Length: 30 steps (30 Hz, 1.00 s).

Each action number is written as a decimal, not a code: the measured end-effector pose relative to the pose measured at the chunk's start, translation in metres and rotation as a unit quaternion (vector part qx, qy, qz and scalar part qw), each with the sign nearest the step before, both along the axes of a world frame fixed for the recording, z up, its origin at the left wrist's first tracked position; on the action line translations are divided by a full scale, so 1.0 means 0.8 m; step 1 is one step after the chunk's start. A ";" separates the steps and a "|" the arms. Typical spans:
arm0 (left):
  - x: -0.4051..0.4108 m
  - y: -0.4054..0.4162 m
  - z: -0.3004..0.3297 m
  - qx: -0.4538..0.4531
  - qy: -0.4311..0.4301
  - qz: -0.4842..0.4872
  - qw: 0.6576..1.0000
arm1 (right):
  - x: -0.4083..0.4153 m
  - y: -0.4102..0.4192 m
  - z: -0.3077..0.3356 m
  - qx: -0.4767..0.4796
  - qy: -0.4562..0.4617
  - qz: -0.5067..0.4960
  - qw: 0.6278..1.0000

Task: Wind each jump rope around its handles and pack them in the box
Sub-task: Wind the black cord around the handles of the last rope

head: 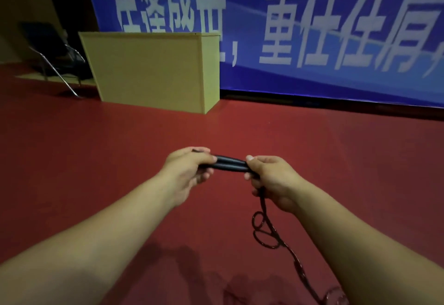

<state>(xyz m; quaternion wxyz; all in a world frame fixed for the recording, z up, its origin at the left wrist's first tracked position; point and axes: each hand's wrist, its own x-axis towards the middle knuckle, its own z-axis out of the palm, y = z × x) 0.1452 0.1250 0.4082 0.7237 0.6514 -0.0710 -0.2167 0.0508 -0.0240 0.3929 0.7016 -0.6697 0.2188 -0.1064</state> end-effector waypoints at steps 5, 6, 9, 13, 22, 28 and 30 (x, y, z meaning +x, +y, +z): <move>-0.021 -0.024 0.018 -0.073 0.087 -0.084 0.990 | 0.016 0.013 0.019 0.048 -0.089 -0.113 0.988; -0.028 -0.032 0.015 -0.044 0.071 -0.115 0.990 | 0.017 0.017 0.020 0.048 -0.089 -0.110 0.989; -0.038 -0.052 -0.007 -0.041 0.051 -0.105 0.992 | 0.006 0.024 0.010 0.083 -0.057 -0.078 0.992; -0.028 -0.056 -0.028 -0.056 0.059 -0.039 0.996 | -0.004 0.019 -0.009 0.091 -0.018 0.016 0.996; 0.022 -0.025 -0.054 -0.092 0.062 -0.049 0.993 | 0.036 0.030 -0.038 0.091 0.029 0.099 0.990; 0.036 -0.042 -0.063 -0.093 0.069 -0.051 0.992 | 0.044 0.021 -0.051 0.106 0.054 0.069 0.990; 0.041 -0.048 -0.067 -0.088 0.060 -0.046 0.993 | 0.048 0.016 -0.052 0.113 0.066 0.059 0.990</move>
